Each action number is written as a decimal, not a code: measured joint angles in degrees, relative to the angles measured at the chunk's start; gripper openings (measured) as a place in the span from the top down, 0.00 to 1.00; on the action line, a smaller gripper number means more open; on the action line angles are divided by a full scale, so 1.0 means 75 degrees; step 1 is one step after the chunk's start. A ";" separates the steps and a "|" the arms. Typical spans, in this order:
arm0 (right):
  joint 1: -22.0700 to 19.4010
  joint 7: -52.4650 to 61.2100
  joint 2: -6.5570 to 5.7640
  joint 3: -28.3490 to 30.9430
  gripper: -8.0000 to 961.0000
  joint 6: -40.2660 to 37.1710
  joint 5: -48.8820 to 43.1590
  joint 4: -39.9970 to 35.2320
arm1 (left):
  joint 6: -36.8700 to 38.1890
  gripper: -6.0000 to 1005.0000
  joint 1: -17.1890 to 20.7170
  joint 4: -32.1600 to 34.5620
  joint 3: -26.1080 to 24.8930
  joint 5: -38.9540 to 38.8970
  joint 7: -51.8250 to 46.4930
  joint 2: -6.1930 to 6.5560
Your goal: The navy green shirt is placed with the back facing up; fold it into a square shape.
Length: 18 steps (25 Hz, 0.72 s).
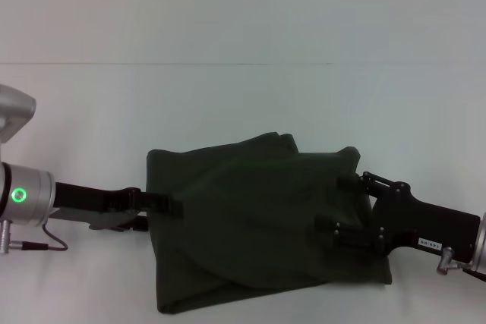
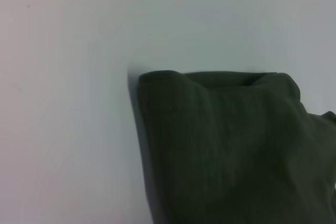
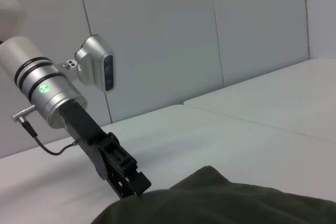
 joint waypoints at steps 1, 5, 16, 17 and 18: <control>0.0005 0.0005 0.0000 0.0000 0.07 0.0000 0.0000 0.0000 | -0.0035 0.15 -0.0002 -0.0001 0.0000 0.0000 0.0003 -0.0021; 0.0016 0.0018 0.0000 0.0000 0.07 0.0000 0.0001 0.0000 | -0.0127 0.16 -0.0005 -0.0008 -0.0019 -0.0018 0.0017 -0.0043; 0.0027 0.0024 0.0001 0.0000 0.07 0.0012 0.0024 0.0000 | -0.0192 0.40 -0.0067 -0.0043 0.0103 -0.0018 0.0054 -0.0067; 0.0029 0.0026 0.0000 0.0000 0.07 0.0011 0.0025 0.0000 | -0.0212 0.43 -0.0062 -0.0043 0.0097 -0.0027 0.0070 -0.0067; 0.0032 0.0027 0.0003 0.0000 0.07 0.0011 0.0026 0.0000 | -0.0225 0.45 -0.0056 -0.0042 0.0084 -0.0036 0.0103 -0.0067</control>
